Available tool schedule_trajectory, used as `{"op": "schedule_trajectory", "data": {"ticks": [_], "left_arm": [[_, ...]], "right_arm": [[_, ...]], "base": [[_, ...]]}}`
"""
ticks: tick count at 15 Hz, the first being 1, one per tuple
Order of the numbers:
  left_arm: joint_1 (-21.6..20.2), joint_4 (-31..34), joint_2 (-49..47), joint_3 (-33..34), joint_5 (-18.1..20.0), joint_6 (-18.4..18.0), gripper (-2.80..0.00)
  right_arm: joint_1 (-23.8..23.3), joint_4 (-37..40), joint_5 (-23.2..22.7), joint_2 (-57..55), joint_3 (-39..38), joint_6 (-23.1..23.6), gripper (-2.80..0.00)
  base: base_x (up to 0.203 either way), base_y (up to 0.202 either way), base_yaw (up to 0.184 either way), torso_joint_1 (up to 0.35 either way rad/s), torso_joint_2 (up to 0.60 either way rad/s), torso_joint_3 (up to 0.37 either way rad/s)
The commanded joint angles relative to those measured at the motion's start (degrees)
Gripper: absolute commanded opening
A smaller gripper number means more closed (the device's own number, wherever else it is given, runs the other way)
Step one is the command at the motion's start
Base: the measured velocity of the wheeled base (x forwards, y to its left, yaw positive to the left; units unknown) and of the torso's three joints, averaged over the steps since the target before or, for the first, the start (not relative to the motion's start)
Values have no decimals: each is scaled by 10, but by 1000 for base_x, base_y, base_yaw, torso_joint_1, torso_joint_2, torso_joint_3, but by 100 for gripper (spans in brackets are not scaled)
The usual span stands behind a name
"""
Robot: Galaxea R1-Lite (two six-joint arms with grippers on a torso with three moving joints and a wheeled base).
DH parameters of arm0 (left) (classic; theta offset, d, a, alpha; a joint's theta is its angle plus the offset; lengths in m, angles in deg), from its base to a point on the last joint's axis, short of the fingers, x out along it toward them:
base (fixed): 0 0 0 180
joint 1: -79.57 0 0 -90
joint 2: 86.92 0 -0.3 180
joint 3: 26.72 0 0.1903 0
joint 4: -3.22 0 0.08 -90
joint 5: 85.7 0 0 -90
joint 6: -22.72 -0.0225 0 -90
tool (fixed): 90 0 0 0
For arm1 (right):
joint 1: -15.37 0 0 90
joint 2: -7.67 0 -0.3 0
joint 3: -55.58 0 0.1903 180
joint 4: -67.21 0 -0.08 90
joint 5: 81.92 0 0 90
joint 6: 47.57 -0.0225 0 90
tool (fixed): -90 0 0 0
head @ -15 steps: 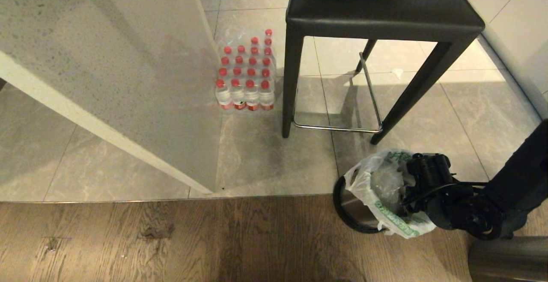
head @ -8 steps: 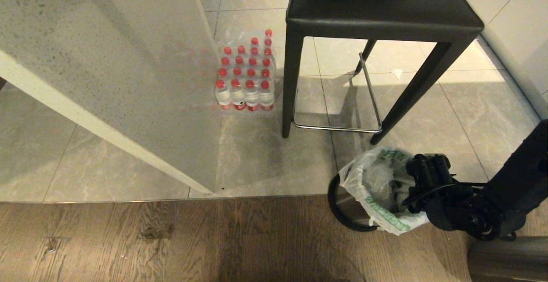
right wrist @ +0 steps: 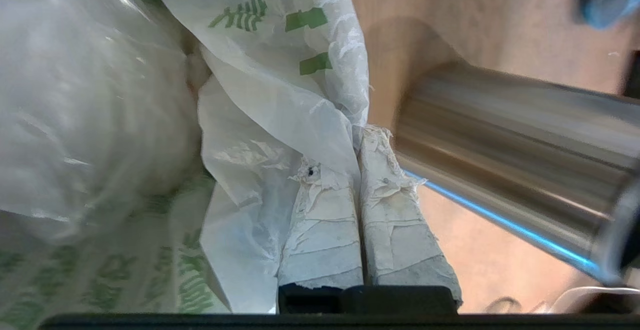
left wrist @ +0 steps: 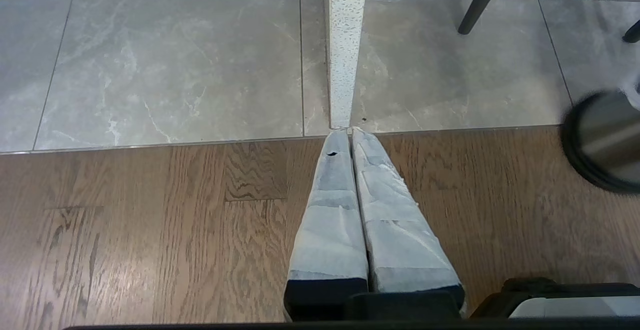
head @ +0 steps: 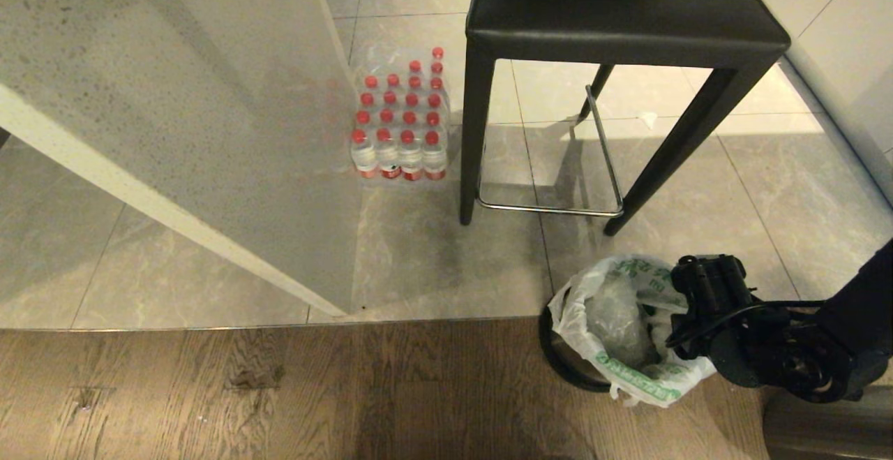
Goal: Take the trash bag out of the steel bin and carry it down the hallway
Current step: Pick up the trash bag
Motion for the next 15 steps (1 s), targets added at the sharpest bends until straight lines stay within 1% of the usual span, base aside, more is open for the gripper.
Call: {"op": "schedule_trajectory", "data": {"ticks": [1, 5, 7, 9, 10, 12, 14, 15], "left_arm": [[0, 0, 0, 0, 0, 0, -280], [0, 0, 0, 0, 0, 0, -280], [0, 0, 0, 0, 0, 0, -280], [0, 0, 0, 0, 0, 0, -280], [0, 0, 0, 0, 0, 0, -280], [0, 0, 0, 0, 0, 0, -280], [0, 0, 0, 0, 0, 0, -280], [0, 0, 0, 0, 0, 0, -280]], "right_arm": [[11, 18, 6, 43, -5, -1, -280], [24, 21, 8, 56, -10, -1, -280], [28, 3, 6, 57, 4, -7, -280], [28, 4, 10, 56, 4, -1, -280], [26, -8, 8, 61, 5, 1, -280], [25, 5, 6, 32, -4, -10, -280], [33, 7, 4, 49, 23, -21, -280], [35, 7, 5, 47, 24, -22, -280]], "base": [[0, 0, 0, 0, 0, 0], [0, 0, 0, 0, 0, 0], [0, 0, 0, 0, 0, 0], [0, 0, 0, 0, 0, 0], [0, 0, 0, 0, 0, 0], [0, 0, 0, 0, 0, 0], [0, 0, 0, 0, 0, 0], [0, 0, 0, 0, 0, 0]]}}
